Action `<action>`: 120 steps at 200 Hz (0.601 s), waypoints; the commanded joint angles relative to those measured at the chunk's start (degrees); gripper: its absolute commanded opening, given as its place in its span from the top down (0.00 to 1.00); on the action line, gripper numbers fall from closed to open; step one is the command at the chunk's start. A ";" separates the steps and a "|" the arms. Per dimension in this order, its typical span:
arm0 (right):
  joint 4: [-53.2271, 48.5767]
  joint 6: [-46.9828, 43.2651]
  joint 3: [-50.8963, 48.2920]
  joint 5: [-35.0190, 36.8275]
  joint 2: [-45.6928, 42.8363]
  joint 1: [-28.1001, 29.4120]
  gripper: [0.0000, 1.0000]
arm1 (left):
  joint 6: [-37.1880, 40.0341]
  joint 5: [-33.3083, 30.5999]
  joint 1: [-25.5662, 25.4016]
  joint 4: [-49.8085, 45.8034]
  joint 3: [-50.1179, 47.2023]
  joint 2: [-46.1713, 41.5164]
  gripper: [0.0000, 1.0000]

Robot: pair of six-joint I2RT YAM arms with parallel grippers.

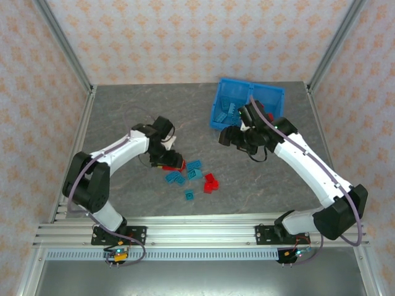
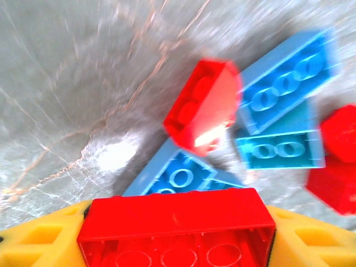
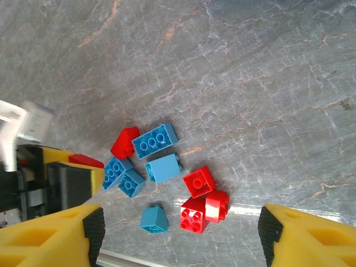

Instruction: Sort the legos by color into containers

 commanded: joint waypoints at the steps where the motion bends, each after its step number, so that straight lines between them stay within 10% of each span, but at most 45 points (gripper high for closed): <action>1: 3.11 2.26 -1.19 3.34 -5.62 0.49 0.26 | -0.55 0.70 0.27 -5.23 9.55 -5.05 0.38; 62: 8.29 8.15 -8.15 19.05 -17.92 0.54 0.26 | -8.96 -0.70 -7.37 7.26 29.32 2.25 0.38; 120: -1.42 12.34 -10.46 27.73 -27.12 0.51 0.26 | -13.48 -4.52 -18.09 9.42 63.63 29.53 0.38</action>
